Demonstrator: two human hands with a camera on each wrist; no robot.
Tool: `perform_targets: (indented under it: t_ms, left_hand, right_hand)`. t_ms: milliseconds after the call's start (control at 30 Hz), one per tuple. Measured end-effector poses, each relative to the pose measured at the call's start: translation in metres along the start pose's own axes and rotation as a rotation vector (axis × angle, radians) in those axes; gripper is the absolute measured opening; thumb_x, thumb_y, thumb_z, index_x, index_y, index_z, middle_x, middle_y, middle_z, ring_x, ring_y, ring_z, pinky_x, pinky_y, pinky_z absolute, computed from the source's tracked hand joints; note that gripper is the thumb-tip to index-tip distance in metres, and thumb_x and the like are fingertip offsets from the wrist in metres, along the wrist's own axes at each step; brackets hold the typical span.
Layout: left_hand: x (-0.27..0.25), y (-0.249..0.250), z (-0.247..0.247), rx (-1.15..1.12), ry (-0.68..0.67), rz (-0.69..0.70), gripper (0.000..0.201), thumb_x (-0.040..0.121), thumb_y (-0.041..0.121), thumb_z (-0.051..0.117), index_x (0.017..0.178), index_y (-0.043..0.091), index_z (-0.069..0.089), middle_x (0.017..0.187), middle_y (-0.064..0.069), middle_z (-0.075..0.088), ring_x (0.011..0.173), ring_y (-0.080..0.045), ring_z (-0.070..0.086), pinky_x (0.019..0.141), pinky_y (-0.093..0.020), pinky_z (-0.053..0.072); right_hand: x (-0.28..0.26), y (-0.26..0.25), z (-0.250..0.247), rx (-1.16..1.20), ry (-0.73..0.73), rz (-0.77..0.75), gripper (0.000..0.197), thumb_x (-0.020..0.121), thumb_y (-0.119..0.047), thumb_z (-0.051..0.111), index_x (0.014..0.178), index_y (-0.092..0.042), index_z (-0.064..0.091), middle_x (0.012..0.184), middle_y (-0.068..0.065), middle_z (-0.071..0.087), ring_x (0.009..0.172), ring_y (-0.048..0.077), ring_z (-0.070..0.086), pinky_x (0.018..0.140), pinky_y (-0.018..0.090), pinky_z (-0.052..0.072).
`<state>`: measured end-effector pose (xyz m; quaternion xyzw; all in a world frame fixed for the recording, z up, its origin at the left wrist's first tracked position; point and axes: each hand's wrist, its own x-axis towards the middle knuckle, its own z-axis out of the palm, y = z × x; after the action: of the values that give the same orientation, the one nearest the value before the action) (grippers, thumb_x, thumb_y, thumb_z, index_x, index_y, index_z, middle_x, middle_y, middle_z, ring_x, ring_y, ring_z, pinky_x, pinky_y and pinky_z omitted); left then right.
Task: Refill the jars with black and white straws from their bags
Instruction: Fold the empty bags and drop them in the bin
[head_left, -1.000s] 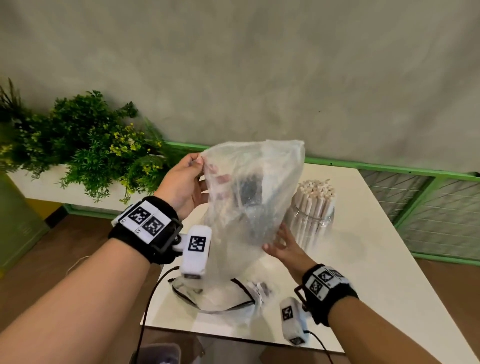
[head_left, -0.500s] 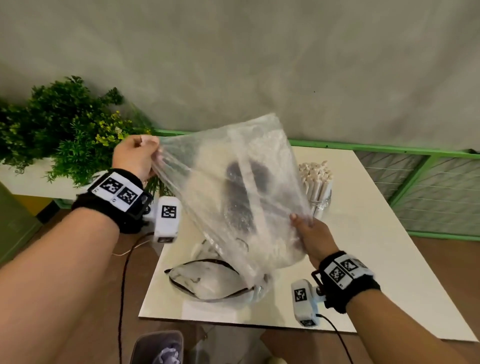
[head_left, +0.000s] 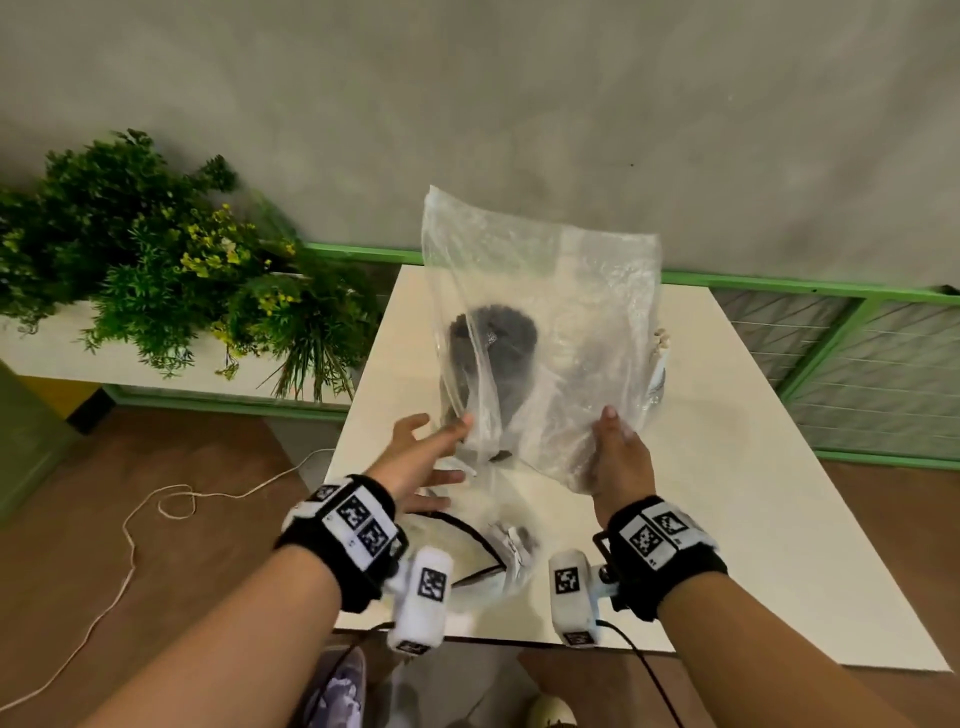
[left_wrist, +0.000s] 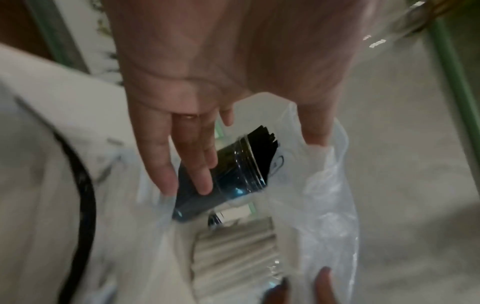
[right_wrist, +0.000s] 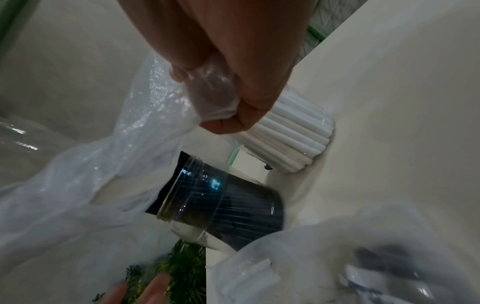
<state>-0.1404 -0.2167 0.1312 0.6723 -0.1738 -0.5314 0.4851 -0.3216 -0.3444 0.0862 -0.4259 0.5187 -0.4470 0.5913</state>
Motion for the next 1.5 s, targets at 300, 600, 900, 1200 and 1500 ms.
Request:
perform_targets:
  t_ms: [300, 600, 900, 1200, 1500]
  left_hand:
    - [0.003, -0.007, 0.023, -0.479, -0.089, -0.093, 0.019, 0.098, 0.01, 0.044, 0.108, 0.002, 0.057, 0.082, -0.014, 0.069, 0.066, -0.017, 0.069, 0.062, -0.033, 0.06]
    - [0.015, 0.011, -0.029, -0.275, 0.311, -0.017, 0.011, 0.095, 0.018, 0.055, 0.085, 0.012, 0.057, 0.073, -0.004, 0.049, 0.054, -0.012, 0.042, 0.036, -0.013, 0.037]
    - [0.019, 0.004, -0.026, -0.064, 0.287, 0.075, 0.004, 0.091, 0.012, 0.058, 0.091, 0.008, 0.06, 0.068, -0.004, 0.052, 0.038, -0.003, 0.049, 0.041, -0.014, 0.042]
    - [0.036, -0.009, -0.023, -0.256, 0.312, 0.036, 0.012, 0.099, 0.009, 0.04, 0.092, 0.011, 0.048, 0.075, -0.007, 0.053, 0.053, -0.013, 0.06, 0.054, -0.029, 0.052]
    - [0.037, -0.014, -0.043, -0.245, 0.327, -0.044, 0.009, 0.1, 0.013, 0.04, 0.101, 0.016, 0.047, 0.075, -0.003, 0.056, 0.043, -0.009, 0.061, 0.061, -0.031, 0.046]
  right_hand:
    - [-0.003, 0.009, -0.004, -0.042, 0.03, -0.018, 0.027, 0.098, -0.037, 0.048, 0.09, -0.015, 0.06, 0.07, -0.002, 0.057, 0.063, 0.015, 0.053, 0.057, 0.024, 0.045]
    - [0.013, -0.01, -0.036, -0.271, 0.062, -0.202, 0.038, 0.094, -0.038, 0.056, 0.07, -0.012, 0.041, 0.053, 0.003, 0.04, 0.047, 0.018, 0.04, 0.056, 0.03, 0.039]
    - [0.008, -0.006, -0.039, -0.117, -0.111, -0.021, 0.027, 0.091, -0.041, 0.059, 0.091, -0.014, 0.055, 0.084, 0.005, 0.055, 0.074, 0.019, 0.053, 0.066, 0.032, 0.046]
    - [-0.012, 0.024, -0.062, -0.066, -0.381, 0.252, 0.022, 0.084, -0.006, 0.069, 0.104, -0.01, 0.06, 0.089, 0.005, 0.062, 0.082, 0.016, 0.062, 0.072, 0.026, 0.053]
    - [-0.009, 0.038, -0.079, 0.137, -0.109, 0.234, 0.005, 0.089, 0.002, 0.06, 0.087, -0.002, 0.061, 0.081, 0.013, 0.062, 0.069, 0.02, 0.064, 0.062, 0.024, 0.056]
